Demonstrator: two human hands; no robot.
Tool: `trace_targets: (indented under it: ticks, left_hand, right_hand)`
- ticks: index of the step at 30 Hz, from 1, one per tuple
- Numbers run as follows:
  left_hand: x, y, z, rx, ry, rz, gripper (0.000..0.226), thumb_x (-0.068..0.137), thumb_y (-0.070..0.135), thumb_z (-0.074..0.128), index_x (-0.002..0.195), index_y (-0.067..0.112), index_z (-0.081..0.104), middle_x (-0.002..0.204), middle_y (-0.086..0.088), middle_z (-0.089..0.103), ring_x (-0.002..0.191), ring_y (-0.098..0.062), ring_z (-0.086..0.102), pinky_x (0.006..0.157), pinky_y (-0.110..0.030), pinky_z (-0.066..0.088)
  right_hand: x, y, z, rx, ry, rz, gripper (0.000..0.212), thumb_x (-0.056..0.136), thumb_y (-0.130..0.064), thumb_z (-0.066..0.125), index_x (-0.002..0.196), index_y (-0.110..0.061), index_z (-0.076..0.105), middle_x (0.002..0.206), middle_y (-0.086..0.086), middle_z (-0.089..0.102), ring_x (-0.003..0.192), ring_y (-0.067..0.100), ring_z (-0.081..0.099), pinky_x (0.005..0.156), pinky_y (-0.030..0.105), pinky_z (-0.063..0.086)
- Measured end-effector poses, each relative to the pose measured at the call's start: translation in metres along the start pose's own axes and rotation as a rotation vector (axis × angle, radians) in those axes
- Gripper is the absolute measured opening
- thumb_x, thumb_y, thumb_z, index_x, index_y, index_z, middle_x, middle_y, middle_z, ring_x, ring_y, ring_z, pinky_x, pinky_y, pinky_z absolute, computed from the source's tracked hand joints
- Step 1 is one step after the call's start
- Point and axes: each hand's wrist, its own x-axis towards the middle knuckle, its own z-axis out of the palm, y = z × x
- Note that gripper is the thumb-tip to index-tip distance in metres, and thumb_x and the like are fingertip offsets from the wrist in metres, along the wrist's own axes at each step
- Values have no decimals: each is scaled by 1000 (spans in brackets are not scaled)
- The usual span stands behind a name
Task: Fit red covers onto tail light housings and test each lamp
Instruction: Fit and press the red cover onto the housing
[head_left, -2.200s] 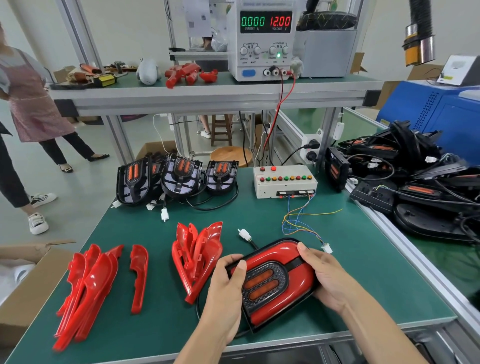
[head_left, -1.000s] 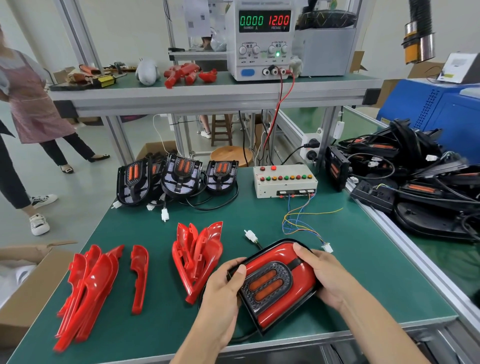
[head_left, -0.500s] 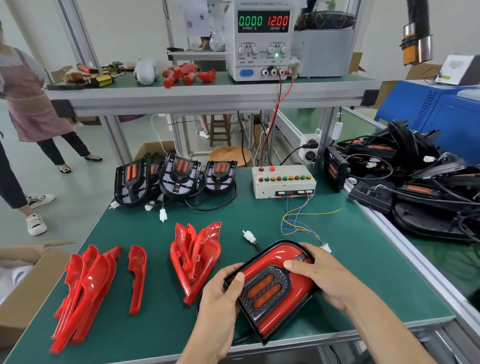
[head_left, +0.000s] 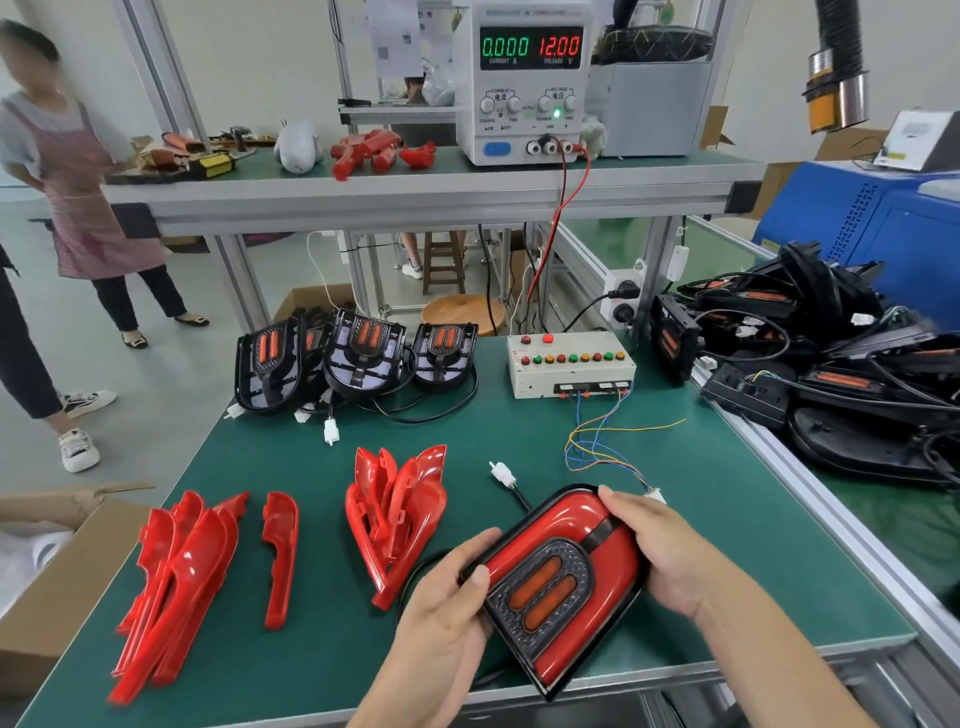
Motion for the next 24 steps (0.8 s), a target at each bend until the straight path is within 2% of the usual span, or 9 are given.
trace_targets:
  ticks: [2,6,8,12,15,18,21,24]
  left_hand:
    - [-2,2,0,-2,-5,3,82,68,25,92,134,-3,54,127,-31,65,114,-39,68,87,-39,60]
    - [-3,0,-3,-14,9,0,44,96,8,65,136,-5,51,126,-30,66,116,-41,68,91,-42,60]
    - [-3,0,-3,16,22,7,42,94,6,55,135,-5,53,125,-30,67,116,-41,67,94,-46,59]
    - [-2,4,1,40,38,25,41,95,7,53,134,-5,55,125,-29,67,115,-41,67,95,-47,59]
    - [-2,5,3,41,30,29,38,98,9,53,134,-4,57,128,-28,67,119,-42,65,96,-45,59]
    - [-1,6,7,47,20,30,39,97,9,56,134,-1,57,127,-26,68,116,-38,68,92,-42,60]
    - [-1,4,7,23,17,30,41,92,7,57,132,-3,58,125,-28,68,111,-37,71,89,-42,61]
    - [-5,0,6,11,23,-8,41,88,4,59,129,-2,62,121,-27,70,105,-35,72,82,-41,62]
  right_hand:
    - [1,1,-2,-9,13,13,32,101,-30,59,89,-11,82,100,23,76,81,31,76,67,35,62]
    - [2,3,-2,-40,28,28,33,102,-29,57,86,-15,82,95,21,77,77,30,76,66,35,61]
    - [4,2,-1,-43,47,23,31,102,-27,58,86,-12,80,91,20,76,74,30,74,65,36,62]
    - [6,-6,5,-41,76,13,22,102,-23,59,97,-5,71,83,19,75,66,27,72,61,35,61]
    - [7,-11,10,-38,89,26,18,101,-23,61,99,-6,68,80,16,74,62,25,71,55,31,59]
    - [7,-15,8,-21,100,27,13,99,-22,64,102,-10,67,80,13,74,63,24,70,56,31,59]
    - [5,-16,9,-48,109,12,16,98,-25,65,105,-10,67,80,12,74,64,24,70,60,33,59]
    - [2,-16,11,-122,122,-2,33,97,-42,65,101,-9,68,86,16,77,70,27,74,63,32,60]
